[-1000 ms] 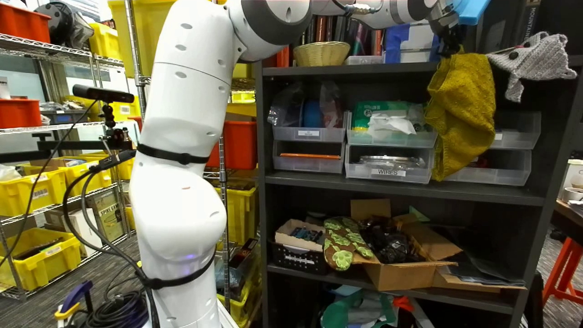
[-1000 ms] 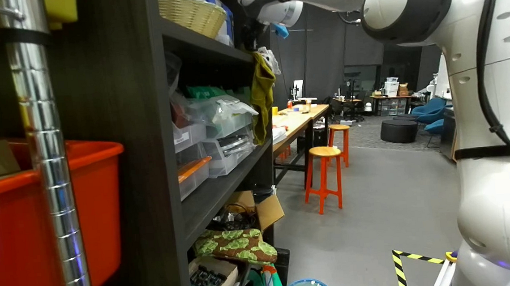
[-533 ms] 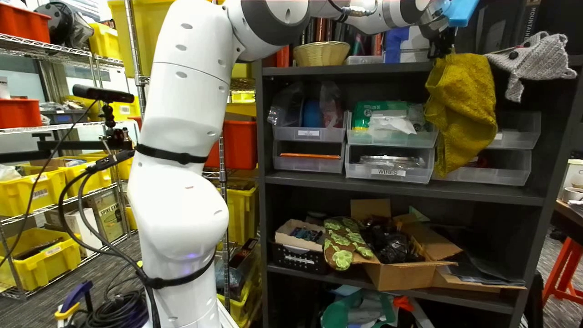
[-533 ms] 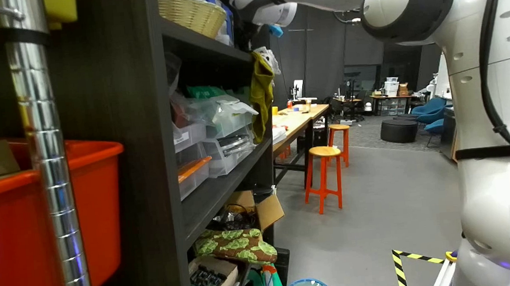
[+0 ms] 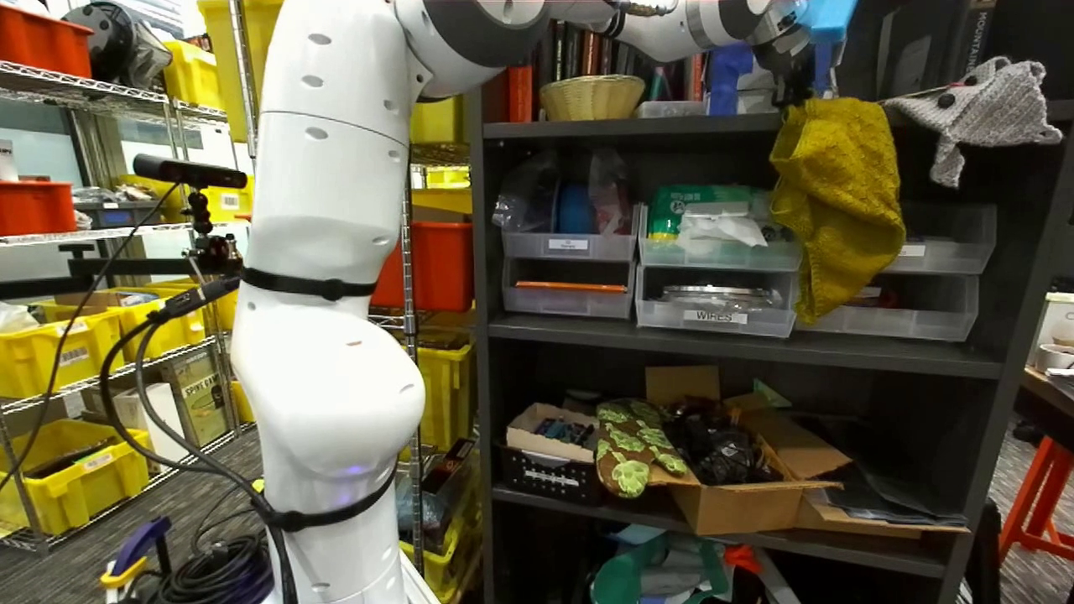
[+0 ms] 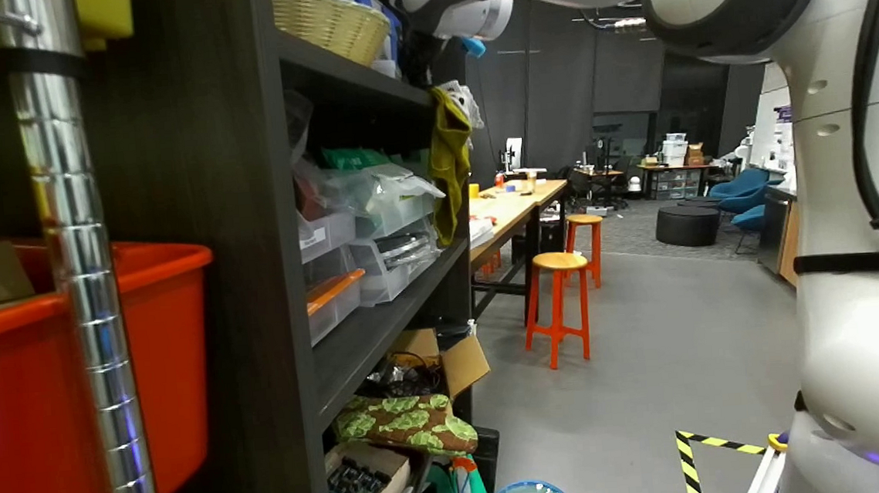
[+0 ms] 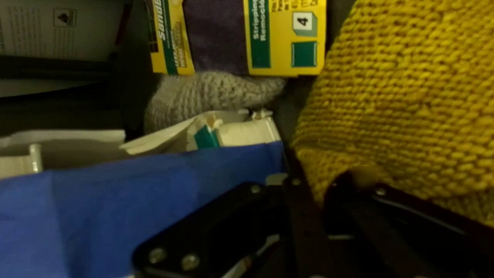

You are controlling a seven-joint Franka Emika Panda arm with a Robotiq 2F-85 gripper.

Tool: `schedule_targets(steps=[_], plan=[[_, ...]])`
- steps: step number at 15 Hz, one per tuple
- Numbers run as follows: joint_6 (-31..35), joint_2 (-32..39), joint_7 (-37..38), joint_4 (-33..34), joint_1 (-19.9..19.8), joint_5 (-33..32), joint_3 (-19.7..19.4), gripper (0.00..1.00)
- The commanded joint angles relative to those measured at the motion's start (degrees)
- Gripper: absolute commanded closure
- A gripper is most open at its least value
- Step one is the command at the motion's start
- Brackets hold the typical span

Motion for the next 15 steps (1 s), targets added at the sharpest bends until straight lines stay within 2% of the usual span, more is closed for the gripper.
schedule_targets(steps=[1, 7, 8, 15], plan=[[1.5, -5.7, -1.8, -8.5, 1.6, -1.0, 1.1, 0.99], [5.8, -11.4, -4.1, -17.4, 3.0, -1.5, 2.2, 0.99], [6.1, -12.2, -4.5, -18.4, 1.5, -1.6, 4.0, 0.99], [10.0, -16.7, -7.2, -25.0, 2.2, -0.9, 5.2, 0.99]])
